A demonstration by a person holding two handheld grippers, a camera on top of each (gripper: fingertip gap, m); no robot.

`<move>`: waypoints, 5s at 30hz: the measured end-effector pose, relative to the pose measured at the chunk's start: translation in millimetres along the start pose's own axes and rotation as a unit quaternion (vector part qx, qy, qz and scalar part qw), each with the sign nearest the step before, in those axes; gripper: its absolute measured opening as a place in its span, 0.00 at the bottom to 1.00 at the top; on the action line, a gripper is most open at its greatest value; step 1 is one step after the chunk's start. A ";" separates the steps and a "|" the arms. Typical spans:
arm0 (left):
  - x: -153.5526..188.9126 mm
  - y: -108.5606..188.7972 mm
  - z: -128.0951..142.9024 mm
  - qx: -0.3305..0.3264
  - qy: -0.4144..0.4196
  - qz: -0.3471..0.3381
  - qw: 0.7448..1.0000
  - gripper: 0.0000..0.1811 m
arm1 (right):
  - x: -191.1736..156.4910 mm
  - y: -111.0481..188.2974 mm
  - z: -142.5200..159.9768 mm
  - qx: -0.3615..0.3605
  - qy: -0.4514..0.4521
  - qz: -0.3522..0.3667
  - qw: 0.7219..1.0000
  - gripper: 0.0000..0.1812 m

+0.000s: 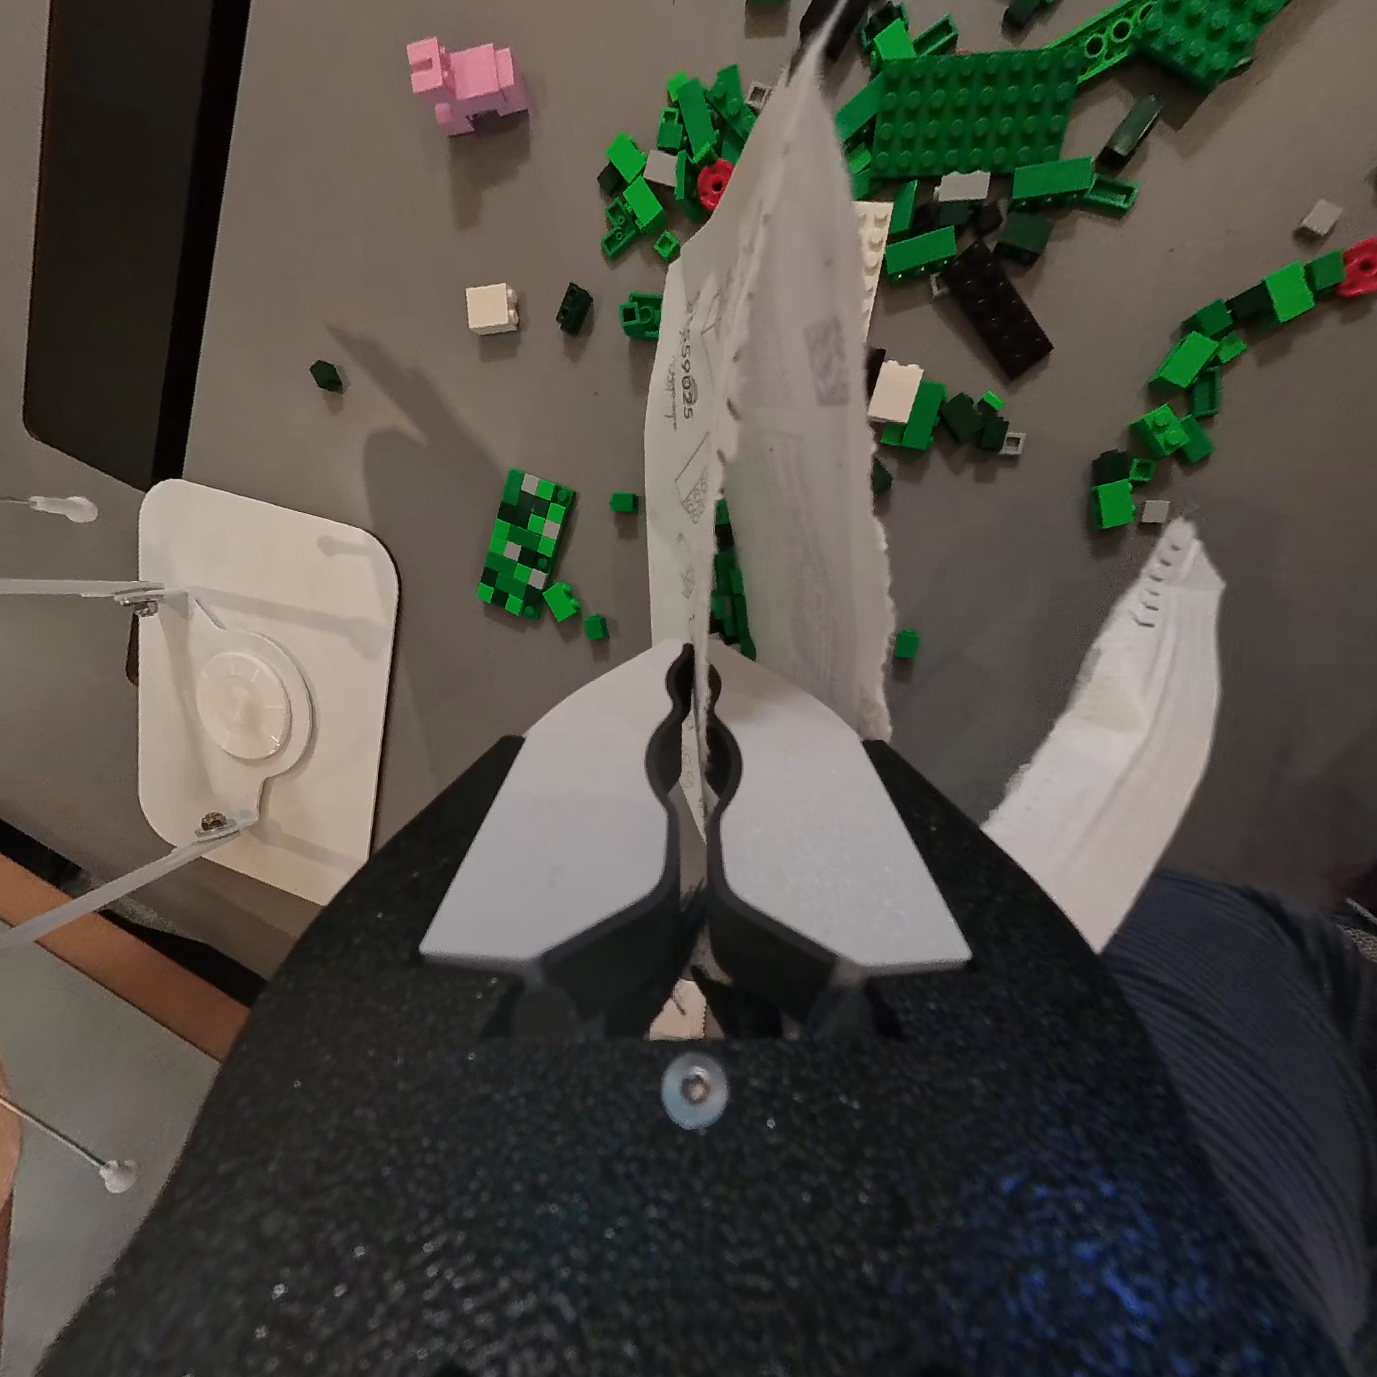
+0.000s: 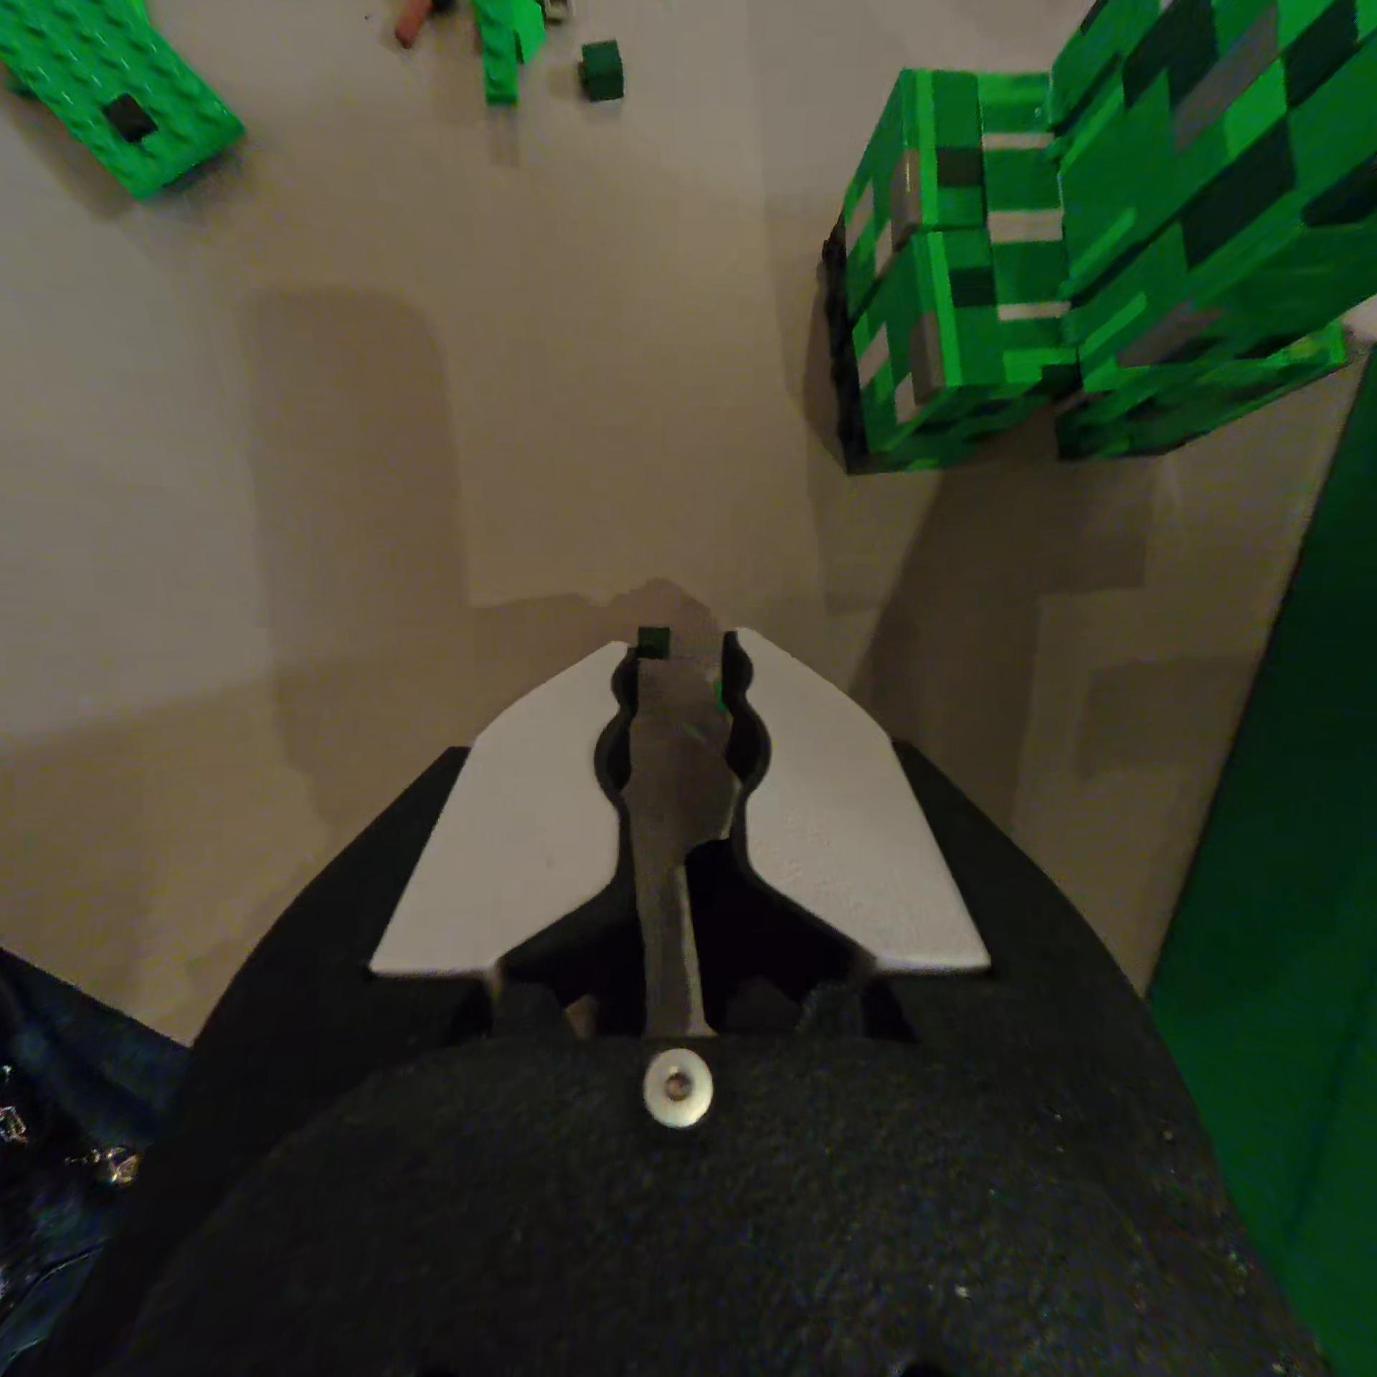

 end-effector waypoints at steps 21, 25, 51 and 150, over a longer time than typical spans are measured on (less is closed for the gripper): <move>5.1 2.4 -4.3 0.000 -0.013 -0.006 1.000 0.00 | -26.9 0.9 -45.9 0.078 0.065 -0.034 0.994 0.14; 4.3 2.4 -3.5 -0.001 -0.010 -0.007 1.000 0.00 | -74.4 -22.5 -114.2 0.127 0.148 -0.102 0.975 0.11; 4.3 10.7 1.8 0.019 -0.001 -0.010 1.000 0.00 | -127.6 -109.0 -180.2 -0.067 0.328 -0.205 0.920 0.05; 4.9 8.6 2.3 0.012 0.002 -0.005 1.000 0.00 | -67.5 -69.1 -187.4 0.053 0.271 -0.084 0.957 0.13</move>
Point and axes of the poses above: each gripper's, where its closed fingertips meet, y back along the fingers, z out of its underside, x = y × z across the jaws, the point moved 2 cm from there along y, back along the fingers, and after that the axes turned 4 degrees about -x, right-handed, at the moved point
